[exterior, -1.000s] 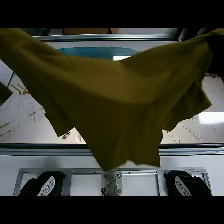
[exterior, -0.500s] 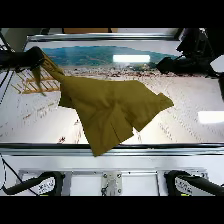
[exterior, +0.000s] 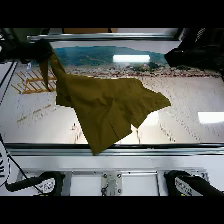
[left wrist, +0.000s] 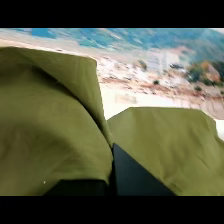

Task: Fold the clothes and pants, and hang the long-sleeved shirts on hangers.

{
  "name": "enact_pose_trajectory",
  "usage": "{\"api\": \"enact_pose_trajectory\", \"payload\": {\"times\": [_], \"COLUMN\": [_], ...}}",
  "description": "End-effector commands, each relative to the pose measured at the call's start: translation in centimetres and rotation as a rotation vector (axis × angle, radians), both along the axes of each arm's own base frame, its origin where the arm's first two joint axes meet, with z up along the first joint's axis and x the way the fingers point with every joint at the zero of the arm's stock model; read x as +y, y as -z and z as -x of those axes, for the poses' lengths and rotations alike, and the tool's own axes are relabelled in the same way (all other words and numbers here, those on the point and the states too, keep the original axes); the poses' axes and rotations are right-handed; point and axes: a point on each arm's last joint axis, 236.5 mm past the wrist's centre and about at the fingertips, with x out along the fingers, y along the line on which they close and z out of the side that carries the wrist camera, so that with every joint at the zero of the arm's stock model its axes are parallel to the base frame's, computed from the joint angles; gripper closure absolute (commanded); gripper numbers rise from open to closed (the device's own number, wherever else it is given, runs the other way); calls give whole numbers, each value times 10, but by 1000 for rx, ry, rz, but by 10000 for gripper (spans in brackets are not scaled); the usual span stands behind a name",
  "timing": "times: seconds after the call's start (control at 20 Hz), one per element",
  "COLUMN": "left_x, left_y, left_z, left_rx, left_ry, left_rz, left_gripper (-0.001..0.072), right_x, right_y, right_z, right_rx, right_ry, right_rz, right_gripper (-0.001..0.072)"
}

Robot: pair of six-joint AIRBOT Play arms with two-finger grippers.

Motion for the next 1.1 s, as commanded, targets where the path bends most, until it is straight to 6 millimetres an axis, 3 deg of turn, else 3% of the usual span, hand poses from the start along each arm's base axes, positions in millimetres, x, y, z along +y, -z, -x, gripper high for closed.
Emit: {"api": "enact_pose_trajectory", "payload": {"times": [0.0, 0.1, 0.2, 0.3, 0.4, 0.45, 0.5, 0.55, 0.65, 0.75, 0.9, 1.05], "left_x": [-103, -194, -284, -359, -412, -428, -437, -437, -413, -369, -284, -184], "left_y": [-13, -32, -44, -36, -5, 14, 32, 48, 65, 71, 84, 126], "left_z": [30, 69, 127, 193, 254, 273, 281, 277, 245, 199, 124, 72], "left_rx": [-41, -139, -238, -295, -284, -264, -247, -203, -107, -36, 51, 202], "left_ry": [223, 440, 651, 857, 1030, 1081, 1100, 1072, 945, 829, 629, 416], "left_rz": [-4, -17, -3, -13, -42, -69, -107, -136, -180, -220, -249, -218], "left_gripper": [693, 694, 693, 693, 692, 580, 248, 28, 13, 13, 13, 13], "right_x": [-17, -33, -51, -67, -76, -80, -82, -85, -87, -87, -82, -74], "right_y": [-33, -61, -86, -98, -102, -101, -101, -100, -98, -94, -72, -30], "right_z": [9, 12, 19, 28, 35, 38, 41, 43, 47, 48, 52, 56], "right_rx": [-105, -184, -247, -272, -273, -267, -261, -255, -242, -220, -133, 28], "right_ry": [52, 131, 206, 247, 268, 274, 279, 284, 288, 285, 257, 205], "right_rz": [65, 40, -20, -27, -21, -17, -15, -13, -9, -6, 7, 36], "right_gripper": [124, 124, 124, 124, 124, 124, 124, 124, 124, 124, 124, 124]}}
